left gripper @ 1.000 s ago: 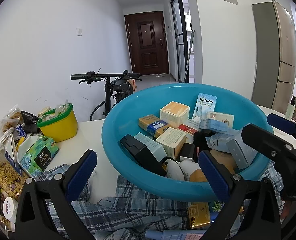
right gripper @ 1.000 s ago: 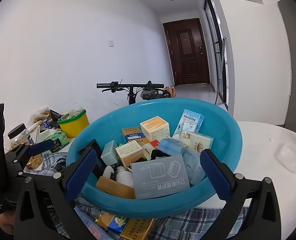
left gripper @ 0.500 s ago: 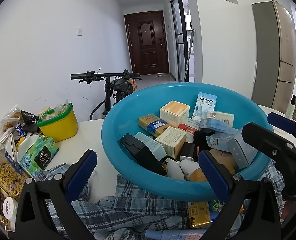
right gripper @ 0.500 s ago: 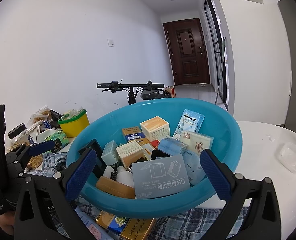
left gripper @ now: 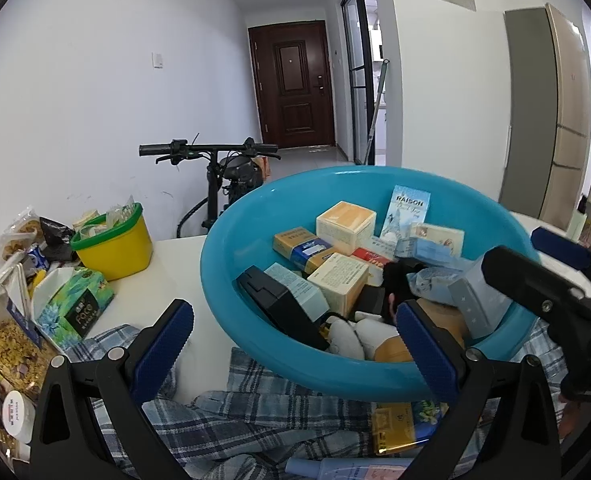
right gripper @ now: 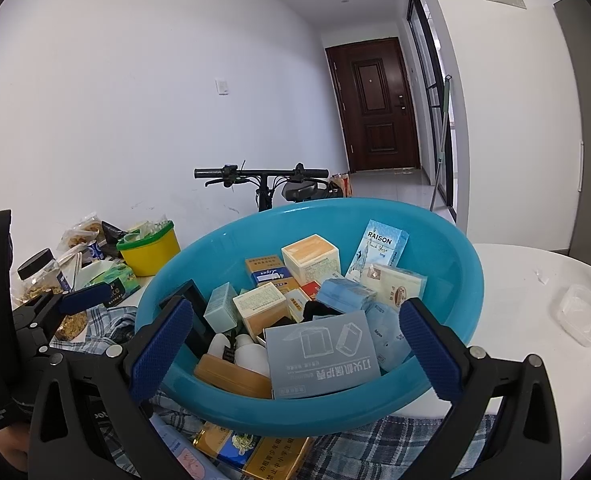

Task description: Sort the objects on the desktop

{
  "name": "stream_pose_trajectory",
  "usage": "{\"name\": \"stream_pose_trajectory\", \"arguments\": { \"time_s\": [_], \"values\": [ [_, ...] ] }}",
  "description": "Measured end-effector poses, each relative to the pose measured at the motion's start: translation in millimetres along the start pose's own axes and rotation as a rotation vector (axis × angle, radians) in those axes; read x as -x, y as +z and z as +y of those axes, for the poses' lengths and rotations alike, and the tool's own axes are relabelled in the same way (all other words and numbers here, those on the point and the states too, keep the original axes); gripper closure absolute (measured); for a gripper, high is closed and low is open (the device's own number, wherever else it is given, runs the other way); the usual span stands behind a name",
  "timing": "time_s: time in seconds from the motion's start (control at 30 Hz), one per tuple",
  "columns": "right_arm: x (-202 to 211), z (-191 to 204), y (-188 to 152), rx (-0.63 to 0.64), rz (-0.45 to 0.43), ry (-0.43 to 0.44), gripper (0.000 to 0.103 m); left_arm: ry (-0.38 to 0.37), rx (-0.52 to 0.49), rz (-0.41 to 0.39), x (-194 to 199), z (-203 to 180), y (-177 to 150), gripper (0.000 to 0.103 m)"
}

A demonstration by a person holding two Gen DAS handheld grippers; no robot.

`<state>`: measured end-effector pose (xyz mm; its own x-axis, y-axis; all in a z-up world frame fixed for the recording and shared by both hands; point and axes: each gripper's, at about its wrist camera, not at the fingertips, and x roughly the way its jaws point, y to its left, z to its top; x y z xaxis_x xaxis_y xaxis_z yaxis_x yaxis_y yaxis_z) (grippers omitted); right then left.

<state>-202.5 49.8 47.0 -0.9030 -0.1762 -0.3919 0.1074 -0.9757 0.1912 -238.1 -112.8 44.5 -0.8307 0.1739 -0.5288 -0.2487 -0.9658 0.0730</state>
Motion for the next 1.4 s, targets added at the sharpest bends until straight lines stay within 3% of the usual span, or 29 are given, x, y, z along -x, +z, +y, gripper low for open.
{"name": "stream_pose_trajectory", "arguments": {
  "time_s": [0.3,0.67,0.93,1.1,1.2,1.4],
  "values": [
    [4.3,-2.4,3.5,-0.021,-0.012,0.018,0.000,-0.009,0.020,0.022,15.8,14.2,-9.3,0.000],
    [8.5,10.5,3.8,0.011,-0.034,0.043,0.000,-0.113,-0.068,-0.032,68.1,22.3,-42.5,0.000],
    [1.2,10.0,-0.4,0.043,-0.005,0.012,0.000,-0.251,-0.135,0.097,45.3,3.5,-70.6,0.000],
    [1.4,3.2,0.5,0.015,-0.004,0.016,0.000,-0.223,-0.232,0.157,27.4,-20.2,-85.7,0.000],
    [1.2,3.1,0.8,0.014,-0.001,0.019,0.000,-0.209,-0.263,0.186,20.0,-19.0,-87.6,0.000],
    [1.6,4.7,1.4,0.012,0.001,0.031,0.000,-0.244,-0.444,0.252,8.7,-5.4,-86.2,0.000]
  ]
}}
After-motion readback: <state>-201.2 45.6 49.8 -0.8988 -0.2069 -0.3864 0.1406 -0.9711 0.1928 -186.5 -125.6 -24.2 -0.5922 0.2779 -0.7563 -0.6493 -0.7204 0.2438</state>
